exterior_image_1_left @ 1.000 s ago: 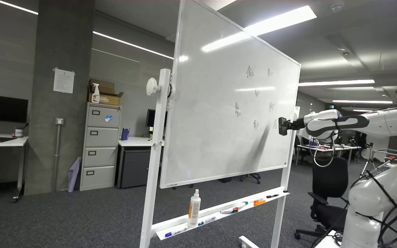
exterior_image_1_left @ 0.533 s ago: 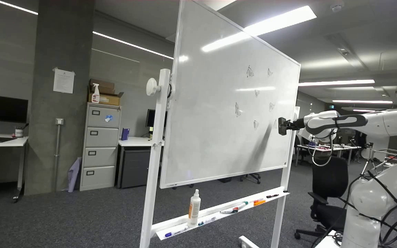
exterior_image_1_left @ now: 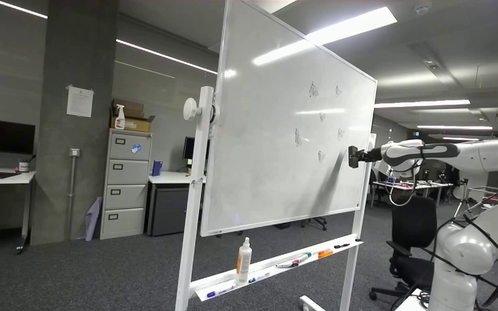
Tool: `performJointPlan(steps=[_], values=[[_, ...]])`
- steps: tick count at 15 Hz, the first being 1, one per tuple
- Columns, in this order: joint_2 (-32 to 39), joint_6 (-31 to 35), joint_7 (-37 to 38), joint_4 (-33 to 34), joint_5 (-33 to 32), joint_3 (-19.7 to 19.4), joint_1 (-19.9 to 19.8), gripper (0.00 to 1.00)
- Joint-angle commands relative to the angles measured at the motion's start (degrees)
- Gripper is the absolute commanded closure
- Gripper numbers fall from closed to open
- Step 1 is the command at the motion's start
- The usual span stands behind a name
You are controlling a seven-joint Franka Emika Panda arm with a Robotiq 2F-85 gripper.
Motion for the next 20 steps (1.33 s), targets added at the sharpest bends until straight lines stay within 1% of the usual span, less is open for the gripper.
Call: performJointPlan(steps=[1,3,6,8,9,10,11,14,20], values=[[-0.6,-0.8,-3.4,4.0,0.5,-3.7,5.3,0.7],[-0.4,-1.0,-3.7,5.1,0.4,-5.0,6.8,0.7],[0.1,-1.3,-3.2,6.4,0.6,-6.1,7.8,0.7],[-0.4,-1.2,-1.3,6.3,1.8,-5.4,7.3,0.7],[-1.4,-2.0,-0.1,5.6,2.3,-4.1,6.1,0.7],[-2.7,-2.6,0.7,4.9,2.9,-3.2,5.7,0.7],[-0.3,-0.5,-0.8,4.6,2.0,-4.5,5.9,0.45],[-1.5,-1.3,-0.2,4.6,2.8,-3.5,5.7,0.45],[-1.8,-1.5,-0.2,4.6,2.9,-3.5,5.7,0.45]])
